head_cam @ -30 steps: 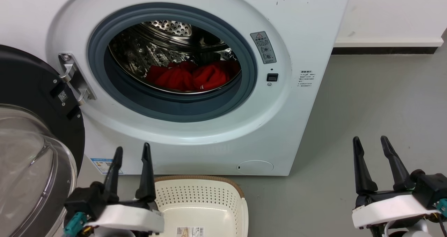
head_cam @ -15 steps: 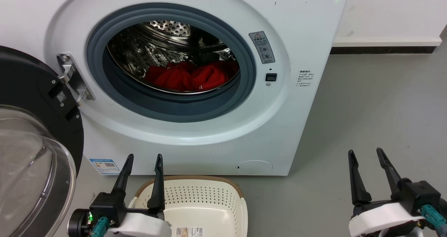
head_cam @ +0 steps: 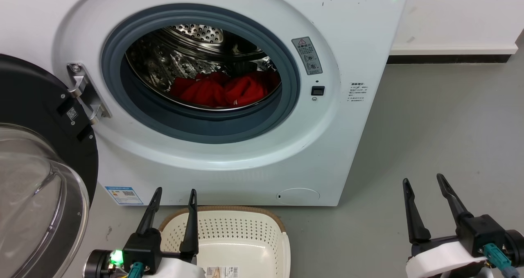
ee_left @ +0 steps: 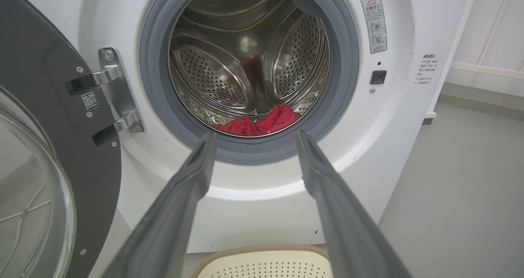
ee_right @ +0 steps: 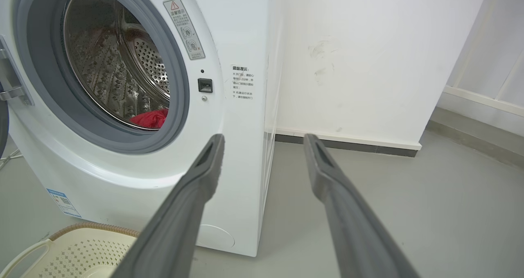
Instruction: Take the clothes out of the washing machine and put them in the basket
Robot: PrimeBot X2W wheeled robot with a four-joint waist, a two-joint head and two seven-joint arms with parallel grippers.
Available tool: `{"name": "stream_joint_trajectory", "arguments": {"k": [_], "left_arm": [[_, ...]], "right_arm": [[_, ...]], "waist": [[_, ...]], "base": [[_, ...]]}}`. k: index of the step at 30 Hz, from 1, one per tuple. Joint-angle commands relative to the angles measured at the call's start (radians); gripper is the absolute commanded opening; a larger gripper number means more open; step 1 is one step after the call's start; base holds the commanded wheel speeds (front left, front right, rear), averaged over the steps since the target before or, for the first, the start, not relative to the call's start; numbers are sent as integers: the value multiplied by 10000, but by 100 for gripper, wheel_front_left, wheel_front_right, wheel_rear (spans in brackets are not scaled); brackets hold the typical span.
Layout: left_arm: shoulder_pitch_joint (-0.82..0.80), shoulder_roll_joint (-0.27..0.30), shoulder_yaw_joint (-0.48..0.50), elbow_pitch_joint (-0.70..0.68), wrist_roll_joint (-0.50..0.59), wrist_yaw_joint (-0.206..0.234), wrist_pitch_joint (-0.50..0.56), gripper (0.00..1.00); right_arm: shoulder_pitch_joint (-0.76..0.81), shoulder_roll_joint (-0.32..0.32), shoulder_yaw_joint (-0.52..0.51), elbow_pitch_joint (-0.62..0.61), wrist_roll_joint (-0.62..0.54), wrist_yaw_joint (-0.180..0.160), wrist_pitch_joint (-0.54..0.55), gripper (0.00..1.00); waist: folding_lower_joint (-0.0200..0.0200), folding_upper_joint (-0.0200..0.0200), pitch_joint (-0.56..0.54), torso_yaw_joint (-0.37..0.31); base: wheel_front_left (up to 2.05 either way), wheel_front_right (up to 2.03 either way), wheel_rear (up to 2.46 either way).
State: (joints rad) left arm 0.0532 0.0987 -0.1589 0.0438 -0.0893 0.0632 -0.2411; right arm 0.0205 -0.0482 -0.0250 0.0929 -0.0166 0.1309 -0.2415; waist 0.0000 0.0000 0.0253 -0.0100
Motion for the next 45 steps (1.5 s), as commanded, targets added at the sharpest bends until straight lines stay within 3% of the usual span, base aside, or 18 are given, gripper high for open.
{"name": "stream_joint_trajectory", "arguments": {"k": [1,10,20,38,45], "left_arm": [[63,52,47,-10,263,149,-110,100],[135,25,146,128,786,164,-261,100],[53,2,145,155,871,166,-246,100],[120,-34,133,194,822,103,-246,100],[81,54,360,323,694,29,-246,100]], "right_arm": [[8,-36,15,36,-170,-3,-101,100],[-31,-37,-71,198,-311,-5,-253,100],[-139,-32,-140,473,934,-5,-243,100],[-168,-32,-139,634,691,-5,-243,100],[-413,-31,-52,597,855,-5,-243,100]], "waist": [[0,0,8,-7],[0,0,46,-46],[0,0,94,-54],[0,0,105,-74],[0,0,553,-430]], "base": [[0,0,0],[0,0,0],[0,0,0],[0,0,0],[0,0,0]]}}
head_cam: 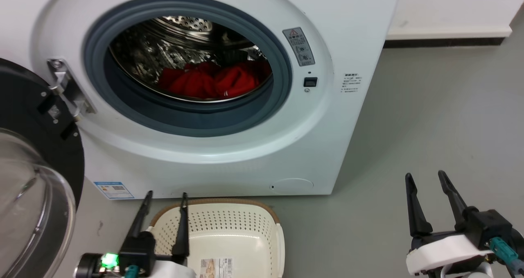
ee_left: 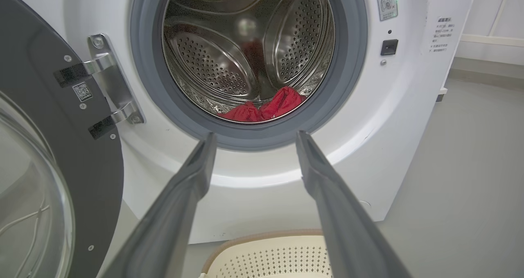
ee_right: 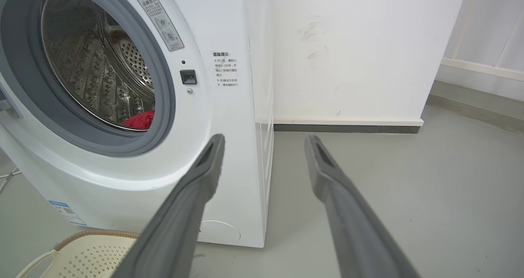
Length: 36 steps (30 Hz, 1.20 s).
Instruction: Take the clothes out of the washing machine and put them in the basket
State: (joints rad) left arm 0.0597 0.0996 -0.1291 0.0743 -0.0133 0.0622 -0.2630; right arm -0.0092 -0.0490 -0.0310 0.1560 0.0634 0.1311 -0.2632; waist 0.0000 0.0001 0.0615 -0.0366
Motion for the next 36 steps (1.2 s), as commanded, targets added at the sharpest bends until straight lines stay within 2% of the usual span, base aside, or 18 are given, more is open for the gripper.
{"name": "stream_joint_trajectory", "arguments": {"k": [1,6,11,14,19,24,25,26,27,31,36], "left_arm": [[-39,24,191,-16,-139,85,-28,100],[-734,225,658,37,-222,-126,-28,100],[-2122,870,1133,349,-135,-459,-28,100],[-3270,1358,1224,870,-68,-774,-26,100],[-5806,2221,1212,2538,-42,-1342,71,100],[-8784,2924,1069,3993,29,-1596,1313,100],[-9454,3094,982,4226,14,-1680,1845,100],[-11276,3482,570,4896,118,-1827,2855,100],[-11868,3482,515,5132,30,-1840,3141,100],[-13996,3882,62,6244,157,-1906,4471,100],[-15801,4362,-630,7336,27,-1922,6043,100]], "right_arm": [[-179,-24,19,-52,72,-7,-26,100],[-572,-20,64,-175,407,-7,-26,100],[-954,-14,179,-358,630,-7,-25,100],[-1201,-12,138,-388,685,-7,-25,100],[-1709,-11,167,-618,828,-7,-25,100],[-2138,-12,148,-933,1082,-7,-26,100],[-2151,-11,171,-970,1069,-7,-25,100],[-2460,-6,252,-1105,1060,-7,-25,100],[-2497,-8,250,-1149,1061,-7,-26,100],[-2772,-4,465,-1318,1138,-7,-26,100],[-2881,-9,826,-1551,1413,-8,-25,100]], "waist": [[0,-1,337,-270],[0,-1,1387,-892],[0,-1,2642,-1393],[0,-1,3413,-1607],[0,-1,4638,-1853],[0,-1,5732,-2003],[0,-1,5991,-2036],[0,-1,6668,-2095],[0,-1,6857,-2098],[0,-1,7530,-2252],[0,-1,8088,-2658]], "base": [[0,0,0],[0,0,0],[0,0,0],[0,0,0],[0,0,0],[0,0,0],[0,0,0],[0,0,0],[0,0,0],[0,0,0],[0,0,0]]}}
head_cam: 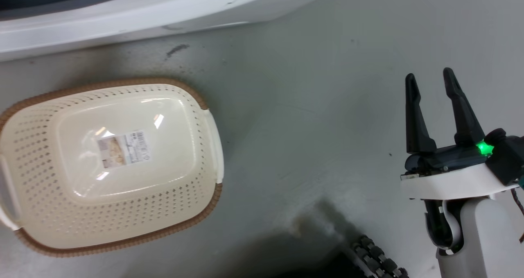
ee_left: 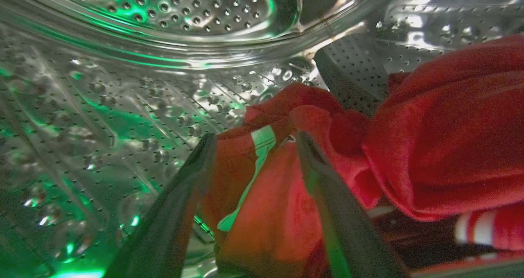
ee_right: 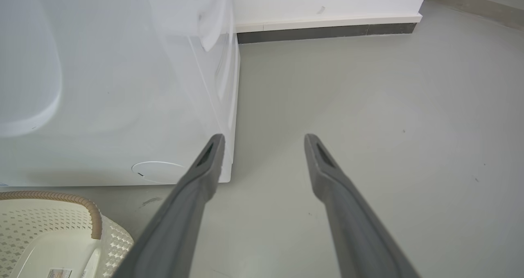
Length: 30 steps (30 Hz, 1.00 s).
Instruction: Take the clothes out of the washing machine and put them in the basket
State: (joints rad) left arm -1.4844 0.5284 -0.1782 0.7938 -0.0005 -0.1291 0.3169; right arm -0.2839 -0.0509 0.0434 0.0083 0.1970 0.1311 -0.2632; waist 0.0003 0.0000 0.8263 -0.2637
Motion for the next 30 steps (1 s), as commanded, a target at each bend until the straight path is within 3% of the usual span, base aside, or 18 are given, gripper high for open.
{"name": "stream_joint_trajectory", "arguments": {"k": [1,12,20,21,22,23,30], "left_arm": [[-599,189,-297,328,-211,-9,547,100],[-2539,1114,-1576,1377,-1554,-3,3342,100],[-2485,1532,-2432,1269,-2409,-4,4229,100],[-2438,1588,-2538,1253,-2537,-4,4314,88],[-2375,1617,-2614,1227,-2693,-4,4395,5],[-2306,1654,-2723,1179,-2797,-4,4471,0],[-2265,1947,-3044,811,-3212,-5,4186,0]], "right_arm": [[-151,10,166,-116,141,-7,-25,100],[21,12,1012,-405,690,-7,-26,100],[34,10,1130,-450,887,-7,-26,100],[19,12,1134,-458,912,-7,-25,100],[10,10,1128,-469,936,-7,-26,100],[6,10,1112,-477,944,-7,-25,100],[-146,10,999,-436,864,-7,-25,100]], "waist": [[-3,0,524,-474],[-3,0,1272,-1205],[-3,0,1441,-1378],[-3,0,1452,-1383],[-3,0,1455,-1382],[-3,0,1453,-1374],[-3,0,1377,-1229]], "base": [[0,0,0],[0,0,0],[0,0,0],[0,0,0],[0,0,0],[0,0,0],[0,0,0]]}}
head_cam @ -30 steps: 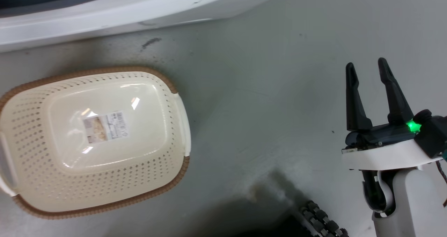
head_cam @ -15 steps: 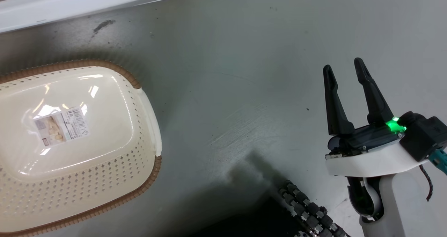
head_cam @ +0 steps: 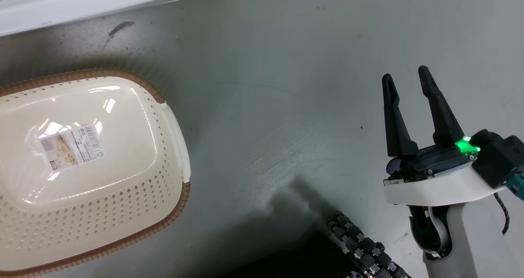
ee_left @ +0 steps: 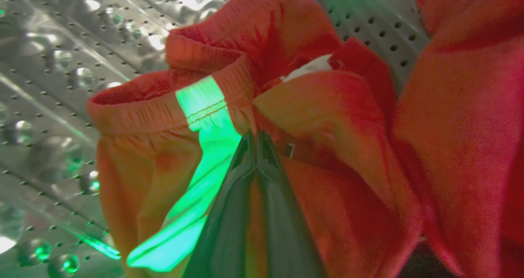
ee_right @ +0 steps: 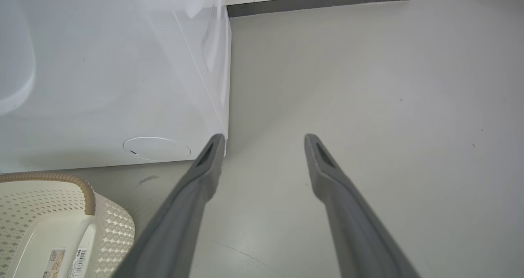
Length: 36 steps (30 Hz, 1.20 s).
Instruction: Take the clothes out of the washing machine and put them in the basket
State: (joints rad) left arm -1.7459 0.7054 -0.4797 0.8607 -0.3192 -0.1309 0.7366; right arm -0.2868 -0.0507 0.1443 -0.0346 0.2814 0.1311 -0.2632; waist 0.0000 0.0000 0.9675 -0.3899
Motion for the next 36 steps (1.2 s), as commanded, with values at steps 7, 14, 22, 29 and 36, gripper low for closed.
{"name": "stream_joint_trajectory", "arguments": {"k": [7,14,22,29,36], "left_arm": [[571,-108,-53,93,-177,45,-1116,0],[1253,-621,-282,311,-99,145,-2840,0],[2668,-1458,-366,969,-264,423,-5556,0],[3712,-2159,-282,1498,-602,511,-7636,0],[4918,-2661,-363,1785,-665,613,-9616,0]], "right_arm": [[-238,8,-208,105,-213,-7,-25,100],[-244,4,-623,265,-635,-7,-25,100],[25,4,-868,616,-1088,-7,-26,100],[457,2,-1017,852,-1566,-7,-24,100],[682,-1,-1209,1042,-1900,-7,-24,100]], "waist": [[0,0,-496,326],[0,0,-1263,833],[0,0,-2540,1344],[0,0,-3737,1773],[0,0,-4936,2033]], "base": [[0,0,0],[0,0,0],[0,0,0],[0,0,0],[0,0,0]]}}
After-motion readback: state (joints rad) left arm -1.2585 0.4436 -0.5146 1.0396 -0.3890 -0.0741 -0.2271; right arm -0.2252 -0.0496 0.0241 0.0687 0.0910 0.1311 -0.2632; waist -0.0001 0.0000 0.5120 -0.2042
